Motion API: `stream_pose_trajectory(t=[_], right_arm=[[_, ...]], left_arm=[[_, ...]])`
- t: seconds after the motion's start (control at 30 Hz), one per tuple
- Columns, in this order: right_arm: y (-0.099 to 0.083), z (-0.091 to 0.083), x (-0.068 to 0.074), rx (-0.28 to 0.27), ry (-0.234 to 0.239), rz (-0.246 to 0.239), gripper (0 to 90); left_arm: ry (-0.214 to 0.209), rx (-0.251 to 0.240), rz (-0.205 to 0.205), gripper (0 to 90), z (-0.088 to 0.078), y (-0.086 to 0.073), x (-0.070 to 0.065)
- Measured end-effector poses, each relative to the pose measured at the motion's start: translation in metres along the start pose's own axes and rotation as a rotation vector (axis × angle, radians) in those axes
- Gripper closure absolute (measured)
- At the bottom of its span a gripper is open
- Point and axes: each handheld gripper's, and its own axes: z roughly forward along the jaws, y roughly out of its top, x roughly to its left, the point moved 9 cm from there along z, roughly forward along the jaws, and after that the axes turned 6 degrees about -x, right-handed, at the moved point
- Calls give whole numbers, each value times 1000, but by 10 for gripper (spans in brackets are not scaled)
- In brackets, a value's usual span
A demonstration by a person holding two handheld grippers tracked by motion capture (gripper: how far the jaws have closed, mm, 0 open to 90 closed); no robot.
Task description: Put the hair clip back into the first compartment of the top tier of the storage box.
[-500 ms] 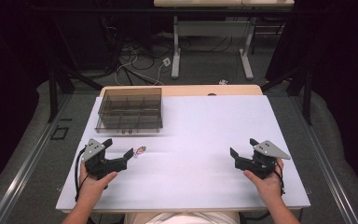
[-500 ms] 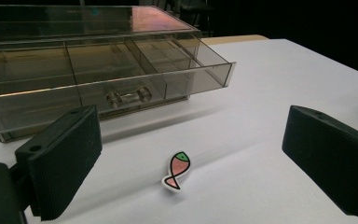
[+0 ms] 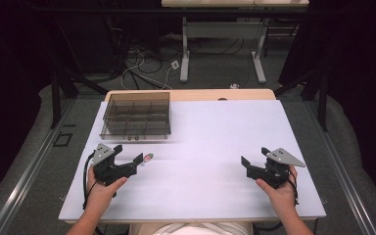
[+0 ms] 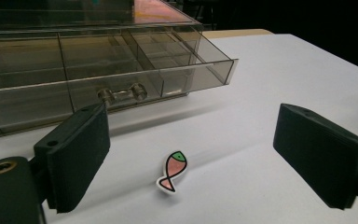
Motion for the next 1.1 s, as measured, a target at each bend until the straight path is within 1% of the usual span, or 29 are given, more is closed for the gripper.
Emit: stream_pose_trajectory(t=[0.03,0.07,0.13,0.17,0.23,0.33,0.37,0.47,0.53,0.7,0.73,0.77,0.83,0.87,0.9,0.93,0.97,1.0,1.03,1.1], right_arm=[[2,-3,0,-10,-8,5,156],[3,-3,-1,-19,-5,6,156],[3,-3,-1,-26,-11,5,156],[3,-5,-2,-13,-12,12,156],[3,-5,-4,-12,-18,18,156],[3,-5,-4,-16,-17,27,156],[3,-4,-5,-15,-18,27,156],[2,-4,-4,-8,-17,27,156],[2,-4,-4,-6,-18,29,156],[2,-4,-3,-8,-6,26,156],[2,-4,-3,-8,-6,26,156],[2,-4,-3,-10,-5,24,157],[3,-3,-2,-11,0,24,156],[2,-3,-1,-10,2,25,157],[2,-3,-1,-10,2,25,157],[2,-3,0,-7,3,26,157],[2,-3,0,-7,3,26,157],[2,-2,0,-10,8,22,157],[2,-2,1,-11,9,19,156],[2,-2,1,-12,10,19,157]], left_arm=[[-1,7,-1,139,2,0,-1],[2,14,8,146,4,1,-2],[2,41,8,154,8,0,-4],[-1,51,4,161,10,-1,-5],[2,76,25,166,14,-1,-5],[5,108,23,178,20,-4,-6],[10,130,18,193,23,-6,-6],[19,143,28,213,26,-7,-3],[19,160,15,221,28,-10,-3],[23,195,12,262,30,-13,-1],[22,202,2,262,31,-14,-1],[24,205,2,264,32,-14,0],[21,226,-2,295,33,-16,1],[22,230,-11,308,35,-17,2],[21,241,-14,308,35,-19,2],[29,244,-19,318,37,-20,3],[24,257,-21,318,37,-21,4],[27,257,-33,319,39,-21,4],[27,267,-24,320,39,-22,5],[35,274,-35,322,42,-23,6]])
